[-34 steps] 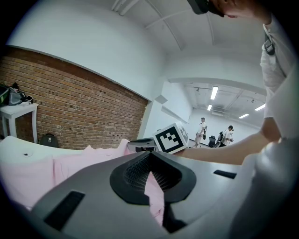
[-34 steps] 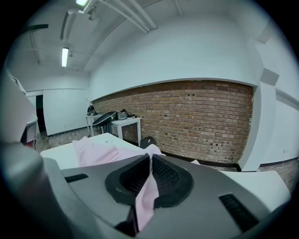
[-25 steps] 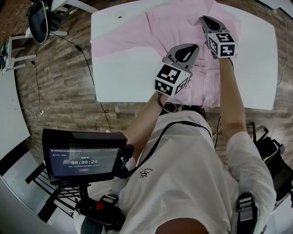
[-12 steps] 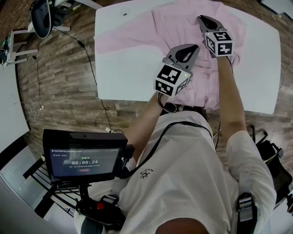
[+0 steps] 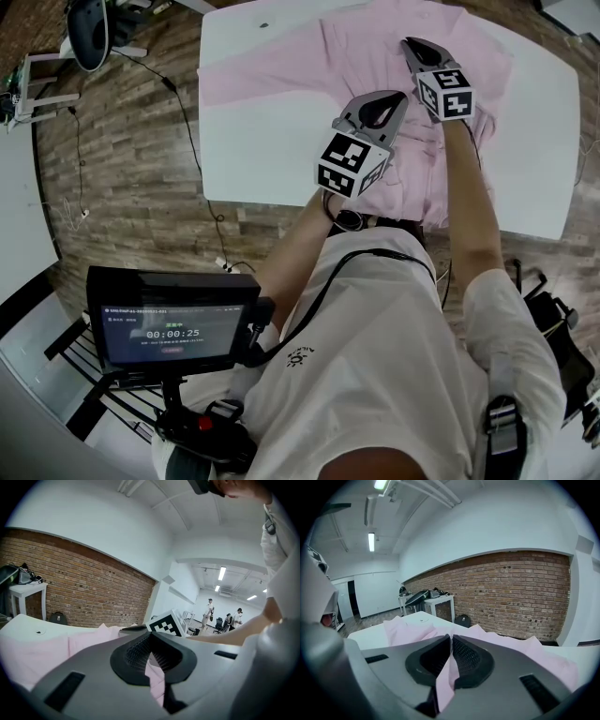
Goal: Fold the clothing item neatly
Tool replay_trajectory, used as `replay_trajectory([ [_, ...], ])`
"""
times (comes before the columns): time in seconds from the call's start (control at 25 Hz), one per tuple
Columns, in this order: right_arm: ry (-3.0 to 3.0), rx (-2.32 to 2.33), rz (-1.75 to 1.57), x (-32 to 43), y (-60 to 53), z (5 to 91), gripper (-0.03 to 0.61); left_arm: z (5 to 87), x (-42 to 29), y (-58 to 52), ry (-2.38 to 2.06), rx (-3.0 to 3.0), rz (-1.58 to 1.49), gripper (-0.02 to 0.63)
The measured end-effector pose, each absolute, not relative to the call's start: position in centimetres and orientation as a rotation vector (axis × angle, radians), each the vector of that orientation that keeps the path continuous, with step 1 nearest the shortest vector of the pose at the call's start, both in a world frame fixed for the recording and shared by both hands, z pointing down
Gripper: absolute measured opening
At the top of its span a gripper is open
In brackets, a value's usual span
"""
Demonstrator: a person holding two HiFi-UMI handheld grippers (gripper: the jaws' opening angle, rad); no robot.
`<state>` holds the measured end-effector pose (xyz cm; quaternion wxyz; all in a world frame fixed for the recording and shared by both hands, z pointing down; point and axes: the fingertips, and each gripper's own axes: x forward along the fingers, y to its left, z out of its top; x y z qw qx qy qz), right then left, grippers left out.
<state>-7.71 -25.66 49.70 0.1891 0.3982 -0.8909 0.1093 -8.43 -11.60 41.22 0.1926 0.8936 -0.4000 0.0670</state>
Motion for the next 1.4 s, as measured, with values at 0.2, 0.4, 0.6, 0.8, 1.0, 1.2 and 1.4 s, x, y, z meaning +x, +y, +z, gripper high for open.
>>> replay_trajectory([
  [0.2,-2.492,1.055,0.31,-8.4,-23.9,51.1,0.023,41.3,-8.4,-11.5,-1.12,2.505,0.188,0.003],
  [0.4,-2.47,1.001,0.32,-8.9,-22.0,52.8,0.023,41.5,-8.1,-11.3,-1.109,2.506,0.194,0.003],
  [0.6,-2.445,0.959,0.33,-9.3,-21.0,54.1,0.023,41.9,-8.3,-11.3,-1.111,2.498,0.207,0.003],
  [0.8,-2.43,0.866,0.347,-9.9,-19.5,55.6,0.036,42.4,-8.4,-11.1,-1.112,2.487,0.219,0.003],
  [1.0,-2.427,0.792,0.37,-10.6,-18.0,56.1,0.104,43.0,-8.2,-11.0,-1.107,2.474,0.233,0.003],
  [1.2,-2.427,0.733,0.389,-9.9,-16.8,56.0,0.129,43.7,-7.7,-11.1,-1.101,2.449,0.254,0.003],
  [1.4,-2.5,0.633,0.371,-10.0,-16.1,54.1,0.146,44.4,-7.2,-12.0,-1.114,2.409,0.272,0.003],
])
